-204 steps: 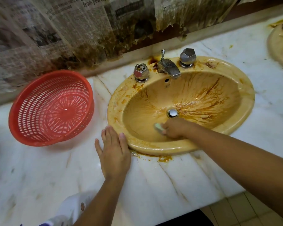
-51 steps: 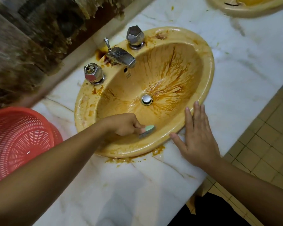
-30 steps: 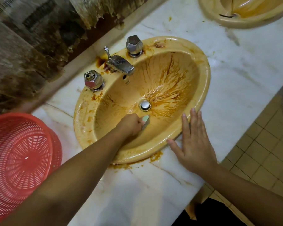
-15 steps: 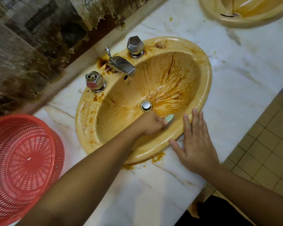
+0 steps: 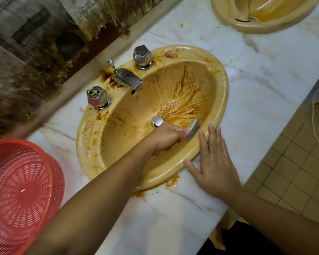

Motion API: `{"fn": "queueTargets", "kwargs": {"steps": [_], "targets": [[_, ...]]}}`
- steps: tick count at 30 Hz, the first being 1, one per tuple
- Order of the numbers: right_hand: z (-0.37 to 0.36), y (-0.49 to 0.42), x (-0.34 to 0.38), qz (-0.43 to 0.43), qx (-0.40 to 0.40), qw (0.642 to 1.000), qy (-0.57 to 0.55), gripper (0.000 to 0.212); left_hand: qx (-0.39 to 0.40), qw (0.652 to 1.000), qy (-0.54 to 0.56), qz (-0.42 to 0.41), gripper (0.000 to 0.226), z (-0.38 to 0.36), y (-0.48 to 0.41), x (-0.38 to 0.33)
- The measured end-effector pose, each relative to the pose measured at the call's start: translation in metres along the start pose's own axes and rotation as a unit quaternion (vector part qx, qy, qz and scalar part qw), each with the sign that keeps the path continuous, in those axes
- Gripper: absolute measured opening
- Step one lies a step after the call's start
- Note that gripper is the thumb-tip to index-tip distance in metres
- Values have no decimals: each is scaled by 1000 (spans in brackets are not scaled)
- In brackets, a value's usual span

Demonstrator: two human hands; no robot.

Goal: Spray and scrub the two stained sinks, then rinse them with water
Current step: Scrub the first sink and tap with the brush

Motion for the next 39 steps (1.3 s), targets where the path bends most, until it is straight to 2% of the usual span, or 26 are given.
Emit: {"fn": "queueTargets", "kwargs": {"steps": [1, 2, 3, 5, 7, 8, 9, 12, 14, 15, 16, 18, 20, 21, 22, 24, 25, 27, 29, 30, 31, 32, 33, 35, 37, 39], "targets": [[0, 0, 0, 1, 2, 1000, 2, 94, 13, 1000, 15, 6, 39, 3, 1, 2], [0, 0, 0, 1, 3, 1000, 3, 94, -10, 999, -31, 7, 40, 8, -2, 8], [1, 0, 0, 1, 4, 1000, 4, 94, -61, 991, -122, 13, 42, 13, -8, 18], [1, 1, 0, -2, 7, 1000, 6, 94, -207, 931, -293, 61, 41, 29, -22, 38], [1, 1, 0, -3, 10, 1000, 3, 95, -282, 893, -339, 90, 38, 36, -25, 39], [1, 0, 0, -4, 10, 1000, 5, 95, -276, 893, -344, 88, 37, 35, -28, 33], [0, 0, 0, -4, 11, 1000, 7, 95, -244, 911, -322, 81, 37, 30, -31, 24], [0, 1, -1, -5, 10, 1000, 4, 94, -71, 988, -134, 27, 31, 6, -16, -6], [0, 0, 0, -6, 12, 1000, 11, 95, 36, 999, 33, 15, 32, 5, 2, -18], [0, 0, 0, -7, 13, 1000, 13, 95, 63, 996, 57, 15, 34, 7, 6, -18], [0, 0, 0, -6, 15, 1000, 12, 95, 54, 998, 27, 17, 35, 10, 5, -12], [0, 0, -1, -5, 15, 1000, 11, 95, -53, 985, -162, 29, 42, 18, -2, 8], [0, 1, -1, -5, 14, 1000, 9, 95, -207, 919, -330, 55, 39, 28, -10, 33], [0, 1, -1, -5, 14, 1000, 6, 95, -255, 898, -352, 68, 36, 31, -10, 43], [0, 0, -1, -6, 14, 1000, 5, 95, -277, 890, -353, 73, 34, 30, -9, 47], [-1, 1, -2, -8, 12, 1000, 9, 95, -240, 909, -333, 74, 38, 24, -9, 51], [-1, 1, -1, -6, 12, 1000, 9, 95, -198, 931, -303, 56, 40, 19, -3, 49], [0, 1, -1, -5, 12, 1000, 6, 95, -72, 982, -174, 18, 40, 17, 19, 41], [-1, 1, -1, -7, 18, 1000, 5, 95, 37, 997, -54, 27, 46, 24, 38, 39], [0, 1, -1, -8, 20, 1000, 4, 95, 47, 997, -63, 26, 47, 28, 38, 44], [0, 1, -2, -9, 23, 1000, 3, 96, 14, 993, -114, 31, 46, 31, 35, 52], [1, 1, -2, -9, 25, 1000, 4, 96, -50, 979, -193, 48, 44, 35, 28, 59], [1, 1, -2, -9, 26, 1000, 6, 96, -130, 952, -267, 77, 43, 41, 18, 64], [1, 2, -1, -10, 28, 1000, 7, 96, -231, 908, -329, 120, 40, 43, 5, 65], [1, 1, -1, -11, 24, 1000, 6, 95, -226, 905, -348, 93, 39, 29, -3, 45], [0, 2, -1, -11, 27, 1000, 10, 95, -133, 959, -244, 60, 38, 13, -3, 25]]}}
Point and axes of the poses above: each hand's wrist, its own y-axis away from the middle knuckle, its own z-axis out of the back of the hand, x = y × z, the point moved 3 cm from there along -y, towards the middle knuckle, and after that the axes turned 15 degrees about z, right-handed, at the moved point
